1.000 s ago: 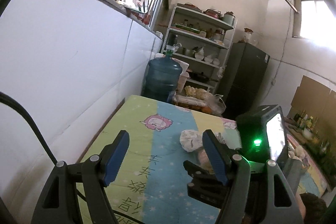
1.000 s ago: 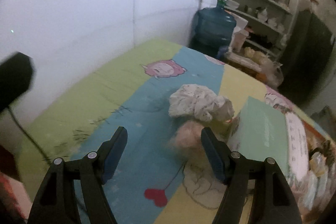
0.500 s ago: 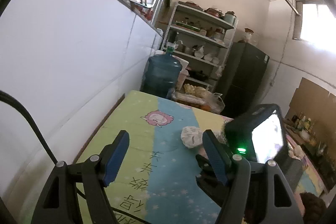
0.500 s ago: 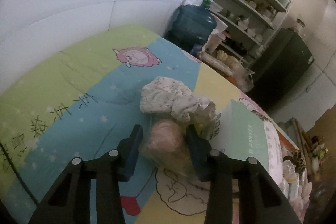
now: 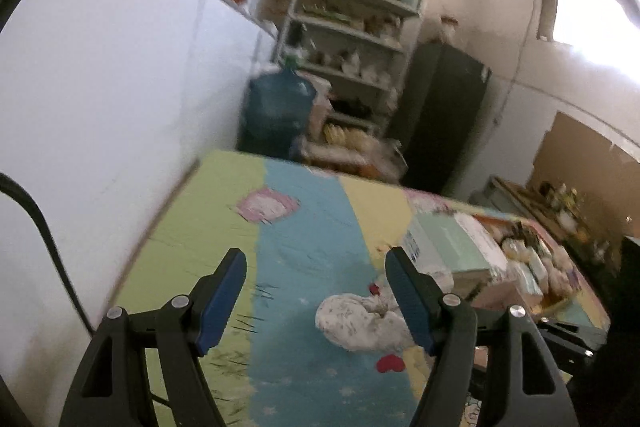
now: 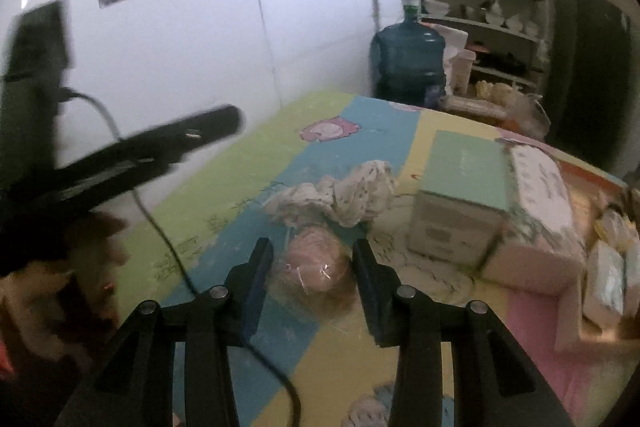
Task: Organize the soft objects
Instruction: 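Grasp the white floral cloth with the left tool while the right tool grasps the wrapped pink plush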
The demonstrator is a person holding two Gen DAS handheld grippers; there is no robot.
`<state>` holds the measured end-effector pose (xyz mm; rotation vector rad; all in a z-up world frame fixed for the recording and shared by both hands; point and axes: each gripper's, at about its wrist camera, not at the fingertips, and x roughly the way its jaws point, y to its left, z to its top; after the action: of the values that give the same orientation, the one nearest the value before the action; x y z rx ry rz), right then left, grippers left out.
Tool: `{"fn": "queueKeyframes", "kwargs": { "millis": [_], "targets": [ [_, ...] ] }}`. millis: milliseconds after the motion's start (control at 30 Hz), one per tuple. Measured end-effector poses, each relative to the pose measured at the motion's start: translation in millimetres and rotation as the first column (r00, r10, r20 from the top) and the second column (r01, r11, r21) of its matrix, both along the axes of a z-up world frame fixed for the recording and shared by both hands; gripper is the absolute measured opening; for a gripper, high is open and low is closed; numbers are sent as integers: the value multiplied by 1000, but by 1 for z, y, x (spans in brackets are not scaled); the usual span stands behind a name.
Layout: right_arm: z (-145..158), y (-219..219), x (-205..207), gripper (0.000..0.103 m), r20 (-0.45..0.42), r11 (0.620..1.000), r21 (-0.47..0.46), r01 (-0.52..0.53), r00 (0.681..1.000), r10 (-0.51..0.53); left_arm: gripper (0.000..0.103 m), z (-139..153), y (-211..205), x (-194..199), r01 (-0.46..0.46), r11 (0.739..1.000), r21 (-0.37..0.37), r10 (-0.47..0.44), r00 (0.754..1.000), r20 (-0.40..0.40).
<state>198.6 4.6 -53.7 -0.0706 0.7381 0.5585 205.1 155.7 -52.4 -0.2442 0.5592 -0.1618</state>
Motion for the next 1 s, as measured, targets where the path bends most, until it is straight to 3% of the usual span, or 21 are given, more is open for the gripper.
{"fn": "queueKeyframes", "kwargs": {
  "millis": [133,267,367,567,600,667,733,833,1000],
  "targets": [
    [-8,-15,-5,42,-28,1000,-20,12,1000,-12,72,-16,-22,13,68,998,11,-67,995,-69],
    [-17,-29,-8,42,-49,1000,5,8,999,-7,72,-37,-49,17,173,985,23,-168,975,-148],
    [-17,-35,-12,42,-43,1000,5,10,999,-10,72,-51,-61,18,188,978,86,-169,966,-195],
    [-21,-45,-25,41,-36,1000,7,3,999,-3,71,-65,-54,20,168,986,15,-158,954,-255],
    [-21,-45,-28,41,-31,1000,7,4,1000,-3,68,-65,-55,19,168,986,21,-157,956,-249],
    [-20,-51,-32,42,-27,1000,16,11,1000,-11,49,-65,-59,18,183,982,37,-168,953,-251],
    [-19,-56,-34,42,-31,999,30,22,999,-21,16,-64,-60,17,179,983,47,-162,955,-250],
    [-19,-64,-40,42,-40,998,55,29,999,-27,10,-63,-59,15,190,981,23,-180,956,-233],
    [-14,-70,-36,42,-34,997,67,40,999,-37,9,-56,-59,5,156,987,23,-149,972,-181]
  ]
}}
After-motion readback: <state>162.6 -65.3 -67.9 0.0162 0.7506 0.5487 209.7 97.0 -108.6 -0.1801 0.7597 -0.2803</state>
